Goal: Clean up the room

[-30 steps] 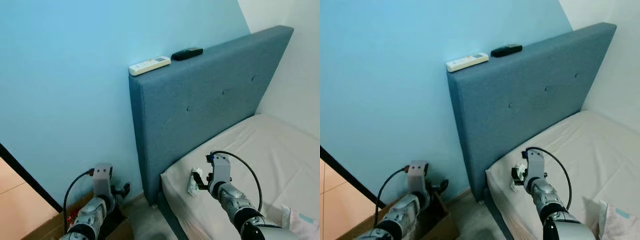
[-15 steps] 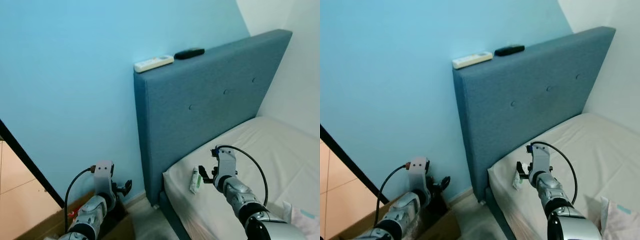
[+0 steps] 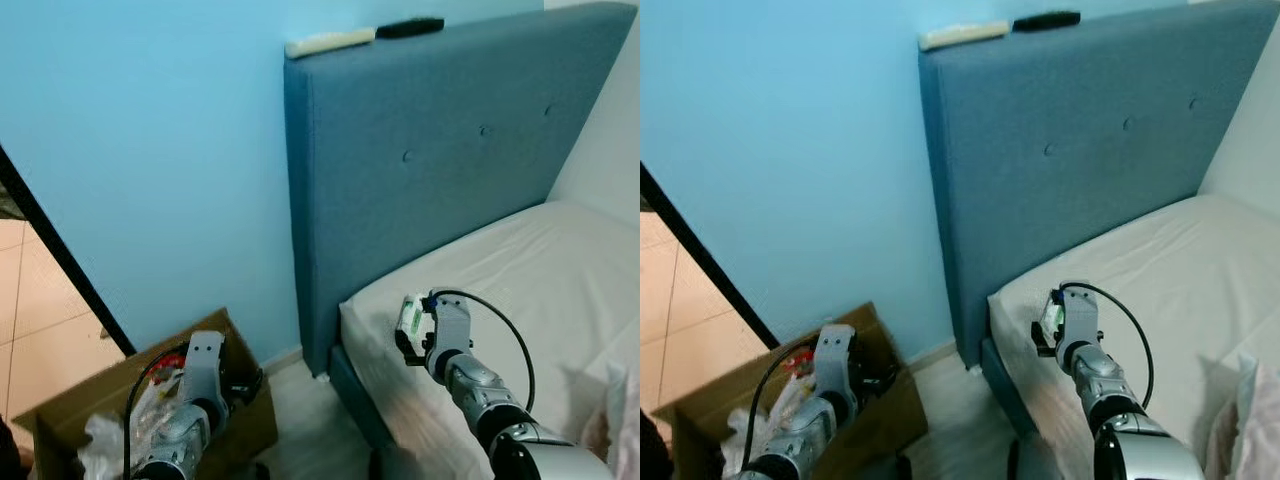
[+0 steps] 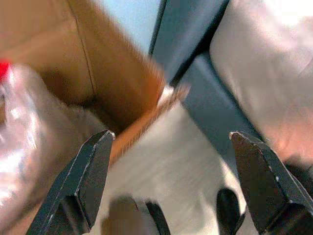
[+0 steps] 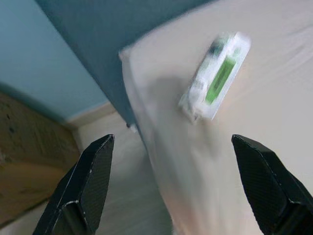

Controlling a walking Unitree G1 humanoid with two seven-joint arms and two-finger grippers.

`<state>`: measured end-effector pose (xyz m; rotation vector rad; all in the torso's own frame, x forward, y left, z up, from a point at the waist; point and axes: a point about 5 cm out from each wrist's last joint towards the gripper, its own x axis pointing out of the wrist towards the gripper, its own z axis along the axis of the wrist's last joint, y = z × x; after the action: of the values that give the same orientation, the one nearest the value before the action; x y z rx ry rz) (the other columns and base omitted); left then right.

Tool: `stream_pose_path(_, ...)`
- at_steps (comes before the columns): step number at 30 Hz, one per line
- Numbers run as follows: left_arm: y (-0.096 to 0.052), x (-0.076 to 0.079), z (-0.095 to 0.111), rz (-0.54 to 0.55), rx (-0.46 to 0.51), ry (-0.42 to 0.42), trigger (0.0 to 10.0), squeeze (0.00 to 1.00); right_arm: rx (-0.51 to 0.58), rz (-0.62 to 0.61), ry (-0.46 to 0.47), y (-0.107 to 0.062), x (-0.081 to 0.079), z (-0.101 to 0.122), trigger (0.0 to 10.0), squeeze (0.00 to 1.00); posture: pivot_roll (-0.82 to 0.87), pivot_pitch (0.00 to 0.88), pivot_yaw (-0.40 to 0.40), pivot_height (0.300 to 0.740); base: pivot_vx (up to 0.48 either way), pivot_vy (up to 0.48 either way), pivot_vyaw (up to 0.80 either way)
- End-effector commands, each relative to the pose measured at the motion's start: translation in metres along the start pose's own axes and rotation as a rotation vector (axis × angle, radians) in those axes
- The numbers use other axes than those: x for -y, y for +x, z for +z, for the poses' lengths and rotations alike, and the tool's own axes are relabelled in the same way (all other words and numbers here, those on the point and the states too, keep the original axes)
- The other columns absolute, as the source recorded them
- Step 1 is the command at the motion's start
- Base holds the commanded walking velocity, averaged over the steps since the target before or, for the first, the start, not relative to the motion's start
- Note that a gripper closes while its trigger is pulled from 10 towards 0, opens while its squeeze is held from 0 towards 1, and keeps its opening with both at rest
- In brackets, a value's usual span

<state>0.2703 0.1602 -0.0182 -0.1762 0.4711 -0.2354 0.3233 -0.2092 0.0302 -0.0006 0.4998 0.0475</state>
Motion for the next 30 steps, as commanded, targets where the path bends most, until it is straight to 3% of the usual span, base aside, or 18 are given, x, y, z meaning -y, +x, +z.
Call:
stream_pose_path(1, -0.003, -0.006, 0.002, -0.002, 0.019, 0.02, 10.0, 0.0, 0.003, 0.009, 0.008, -0.001, -0.003, -0.005, 10.0, 0.0, -0.05, 0.164, 0.005, 0.57, 0.0, 0.0, 0.0)
stream_pose_path(9, -0.005, -0.006, 0.004, -0.031, 0.05, 0.044, 10.0, 0.0, 0.013, 0.012, -0.009, -0.002, -0.002, -0.006, 10.0, 0.0, -0.04, 0.215, 0.012, 0.555, 0.0, 0.0, 0.0)
stream_pose_path(12, -0.011, -0.005, 0.006, -0.074, 0.099, 0.072, 10.0, 0.0, 0.055, 0.008, -0.037, -0.002, 0.0, 0.001, 10.0, 0.0, 0.0, 0.294, 0.025, 0.55, 0.0, 0.0, 0.0)
stream_pose_path(15, -0.011, -0.005, 0.006, -0.074, 0.099, 0.072, 10.0, 0.0, 0.055, 0.008, -0.037, -0.002, 0.0, 0.001, 10.0, 0.0, 0.0, 0.294, 0.025, 0.55, 0.0, 0.0, 0.0)
stream_pose_path(17, -0.019, -0.003, 0.011, -0.11, 0.151, 0.105, 10.0, 0.0, 0.146, 0.009, -0.053, 0.002, 0.0, 0.027, 10.0, 0.0, 0.04, 0.361, 0.028, 0.55, 0.0, 0.0, 0.0)
stream_pose_path(19, -0.019, -0.003, 0.011, -0.11, 0.151, 0.105, 10.0, 0.0, 0.146, 0.009, -0.053, 0.002, 0.0, 0.027, 10.0, 0.0, 0.04, 0.361, 0.028, 0.55, 0.0, 0.0, 0.0)
stream_pose_path(21, -0.029, -0.001, 0.014, -0.137, 0.187, 0.138, 10.0, 0.0, 0.258, -0.011, -0.118, 0.004, -0.001, 0.064, 10.0, 0.0, 0.06, 0.399, 0.031, 0.55, 0.0, 0.0, 0.0)
stream_pose_path(22, -0.029, -0.001, 0.014, -0.137, 0.187, 0.138, 10.0, 0.0, 0.258, -0.011, -0.118, 0.004, -0.001, 0.064, 10.0, 0.0, 0.06, 0.399, 0.031, 0.55, 0.0, 0.0, 0.0)
stream_pose_path(24, -0.039, 0.001, 0.013, -0.149, 0.196, 0.145, 10.0, 0.0, 0.347, -0.044, -0.172, 0.004, -0.001, 0.092, 10.0, 0.0, 0.07, 0.421, 0.031, 0.55, 0.0, 0.0, 0.0)
stream_pose_path(25, -0.039, 0.001, 0.013, -0.149, 0.196, 0.145, 10.0, 0.0, 0.347, -0.044, -0.172, 0.004, -0.001, 0.092, 10.0, 0.0, 0.07, 0.421, 0.031, 0.55, 0.0, 0.0, 0.0)
stream_pose_path(26, -0.048, 0.003, 0.008, -0.156, 0.188, 0.148, 10.0, 0.0, 0.425, -0.085, -0.168, 0.001, 0.001, 0.117, 10.0, 0.0, 0.09, 0.461, 0.036, 0.55, 0.0, 0.0, 0.0)
stream_pose_path(30, -0.057, 0.006, 0.005, -0.164, 0.184, 0.152, 10.0, 0.0, 0.464, -0.113, -0.164, -0.001, 0.004, 0.13, 10.0, 0.0, 0.1, 0.489, 0.039, 0.55, 0.0, 0.0, 0.0)
